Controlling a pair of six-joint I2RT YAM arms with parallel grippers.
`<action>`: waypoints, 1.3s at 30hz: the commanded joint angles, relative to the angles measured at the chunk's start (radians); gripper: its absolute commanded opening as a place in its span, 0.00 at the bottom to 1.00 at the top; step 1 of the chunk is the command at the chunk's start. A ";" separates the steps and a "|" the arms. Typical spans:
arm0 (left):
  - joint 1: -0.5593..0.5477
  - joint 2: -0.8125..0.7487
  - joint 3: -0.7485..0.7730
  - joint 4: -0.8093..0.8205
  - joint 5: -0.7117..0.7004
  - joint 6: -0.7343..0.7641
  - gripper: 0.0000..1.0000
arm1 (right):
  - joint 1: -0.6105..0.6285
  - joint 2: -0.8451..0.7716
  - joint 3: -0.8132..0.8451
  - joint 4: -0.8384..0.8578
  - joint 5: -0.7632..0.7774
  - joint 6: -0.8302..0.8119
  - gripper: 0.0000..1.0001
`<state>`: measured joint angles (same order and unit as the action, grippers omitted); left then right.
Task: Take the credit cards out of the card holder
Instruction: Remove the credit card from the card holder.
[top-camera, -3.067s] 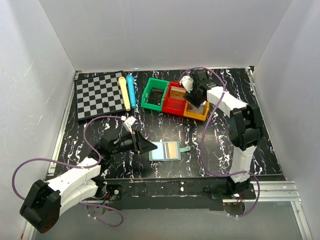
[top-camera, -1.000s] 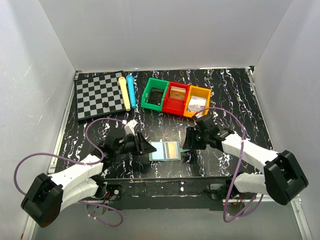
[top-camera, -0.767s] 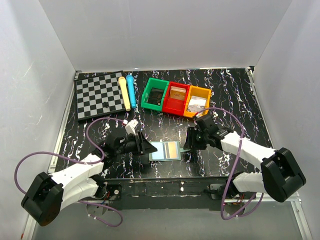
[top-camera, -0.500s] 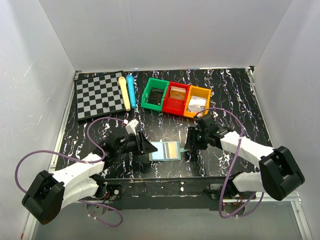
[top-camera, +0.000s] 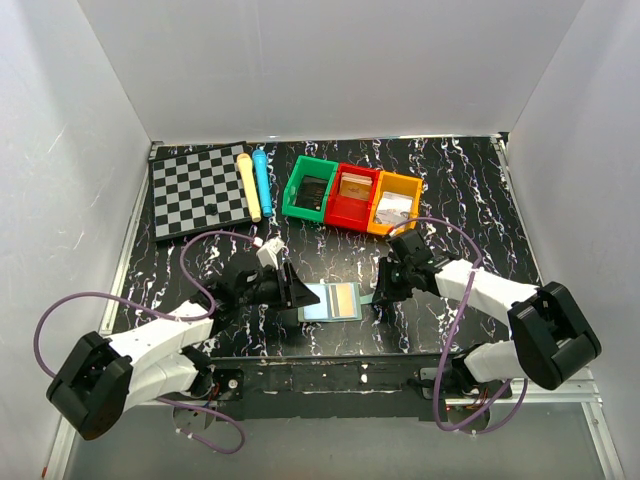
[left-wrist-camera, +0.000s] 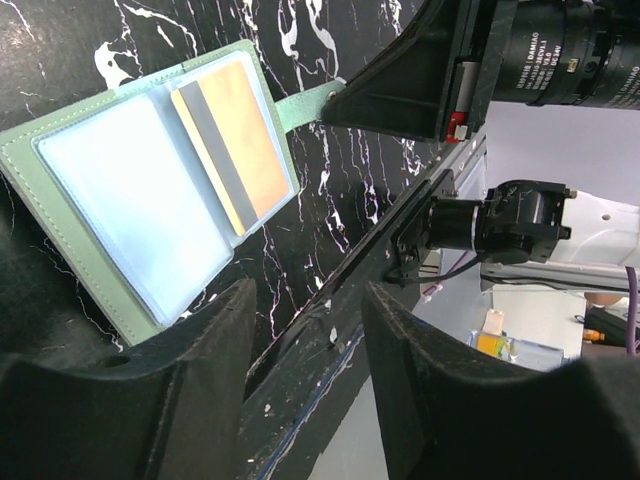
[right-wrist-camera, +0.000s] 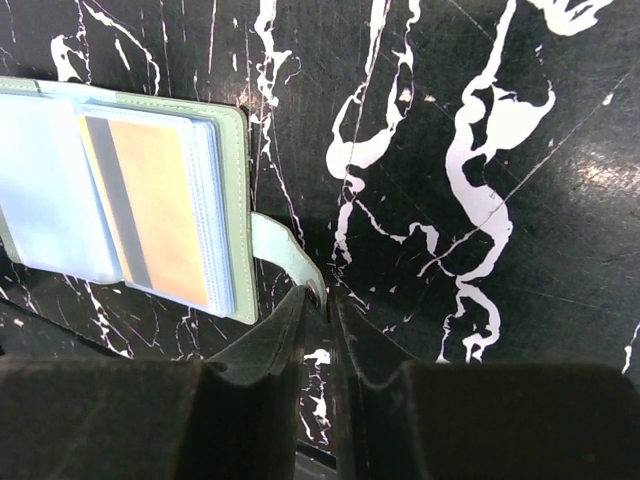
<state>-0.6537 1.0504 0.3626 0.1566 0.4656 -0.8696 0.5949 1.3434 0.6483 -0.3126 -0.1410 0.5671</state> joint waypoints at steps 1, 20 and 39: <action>-0.015 0.013 0.056 -0.055 -0.041 0.043 0.49 | -0.006 -0.007 0.040 0.013 -0.032 -0.009 0.20; -0.023 -0.004 0.114 -0.187 -0.176 0.024 0.95 | 0.026 -0.185 0.051 -0.060 -0.100 -0.019 0.01; -0.156 0.315 0.323 -0.232 -0.206 0.073 0.54 | 0.062 -0.245 0.091 -0.088 -0.103 -0.027 0.01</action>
<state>-0.8021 1.3598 0.6502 -0.0616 0.2836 -0.8188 0.6514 1.1175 0.6910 -0.3958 -0.2386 0.5526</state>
